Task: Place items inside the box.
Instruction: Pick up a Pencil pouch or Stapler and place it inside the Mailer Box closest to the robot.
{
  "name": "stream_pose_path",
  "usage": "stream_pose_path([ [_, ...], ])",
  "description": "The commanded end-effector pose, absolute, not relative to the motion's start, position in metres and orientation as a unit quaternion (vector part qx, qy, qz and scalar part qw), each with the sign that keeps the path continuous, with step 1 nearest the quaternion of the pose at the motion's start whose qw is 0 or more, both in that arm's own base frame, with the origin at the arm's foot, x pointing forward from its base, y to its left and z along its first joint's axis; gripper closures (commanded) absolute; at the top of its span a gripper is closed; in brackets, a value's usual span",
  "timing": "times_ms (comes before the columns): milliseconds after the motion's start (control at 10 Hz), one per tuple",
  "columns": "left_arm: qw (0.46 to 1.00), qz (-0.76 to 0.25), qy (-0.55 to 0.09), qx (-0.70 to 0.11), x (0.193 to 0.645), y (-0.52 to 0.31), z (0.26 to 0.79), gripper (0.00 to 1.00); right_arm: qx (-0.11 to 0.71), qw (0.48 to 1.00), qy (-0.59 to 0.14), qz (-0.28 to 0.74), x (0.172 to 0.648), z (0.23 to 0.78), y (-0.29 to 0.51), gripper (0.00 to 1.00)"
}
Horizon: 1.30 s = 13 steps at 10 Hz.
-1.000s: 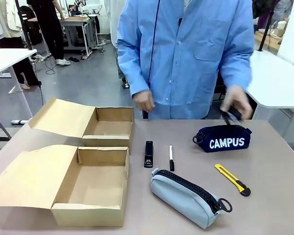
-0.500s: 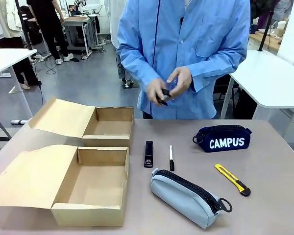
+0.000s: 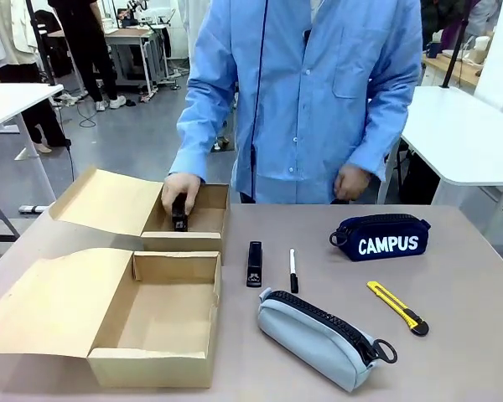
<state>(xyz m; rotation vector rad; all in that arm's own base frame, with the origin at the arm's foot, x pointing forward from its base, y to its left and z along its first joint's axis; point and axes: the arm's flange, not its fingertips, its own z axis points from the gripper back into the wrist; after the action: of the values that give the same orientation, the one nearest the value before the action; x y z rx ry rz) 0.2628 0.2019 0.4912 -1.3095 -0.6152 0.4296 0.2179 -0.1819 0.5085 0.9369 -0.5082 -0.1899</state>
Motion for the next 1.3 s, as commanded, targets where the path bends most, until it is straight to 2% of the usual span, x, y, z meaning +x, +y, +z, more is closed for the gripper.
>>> stream_pose_path([
  [0,0.725,0.185,-0.289,-0.597,0.262,0.202,0.493,0.0,0.388,0.9,-0.194,-0.034,0.261,0.483,-0.054,0.0],
  [200,0.725,0.185,-0.289,-0.597,0.262,0.202,0.493,0.0,0.335,0.93,-0.148,-0.01,0.29,0.455,0.053,0.0],
  [400,0.725,0.185,-0.289,-0.597,0.262,0.202,0.493,0.0,0.282,0.948,-0.148,-0.007,0.285,0.404,0.139,0.0],
  [500,0.725,0.185,-0.289,-0.597,0.262,0.202,0.493,0.0,0.297,0.946,-0.132,0.013,0.274,0.39,0.153,0.0],
  [600,0.725,0.185,-0.289,-0.597,0.262,0.202,0.493,0.0,0.322,0.938,-0.128,0.015,0.335,0.482,0.097,0.0],
  [800,0.725,0.185,-0.289,-0.597,0.262,0.202,0.493,0.0,0.322,0.938,-0.128,0.015,0.335,0.482,0.097,0.0],
  [900,0.725,0.185,-0.289,-0.597,0.262,0.202,0.493,0.0,0.303,0.945,-0.124,0.02,0.337,0.461,0.138,0.0],
  [1000,0.725,0.185,-0.289,-0.597,0.262,0.202,0.493,0.0,0.262,0.958,-0.109,-0.034,0.324,0.455,0.131,0.0],
  [1100,0.725,0.185,-0.289,-0.597,0.262,0.202,0.493,0.0,0.218,0.971,-0.093,-0.018,0.333,0.447,0.158,0.0],
  [1200,0.725,0.185,-0.289,-0.597,0.262,0.202,0.493,0.0,0.223,0.971,-0.074,0.033,0.355,0.441,0.184,0.0],
])
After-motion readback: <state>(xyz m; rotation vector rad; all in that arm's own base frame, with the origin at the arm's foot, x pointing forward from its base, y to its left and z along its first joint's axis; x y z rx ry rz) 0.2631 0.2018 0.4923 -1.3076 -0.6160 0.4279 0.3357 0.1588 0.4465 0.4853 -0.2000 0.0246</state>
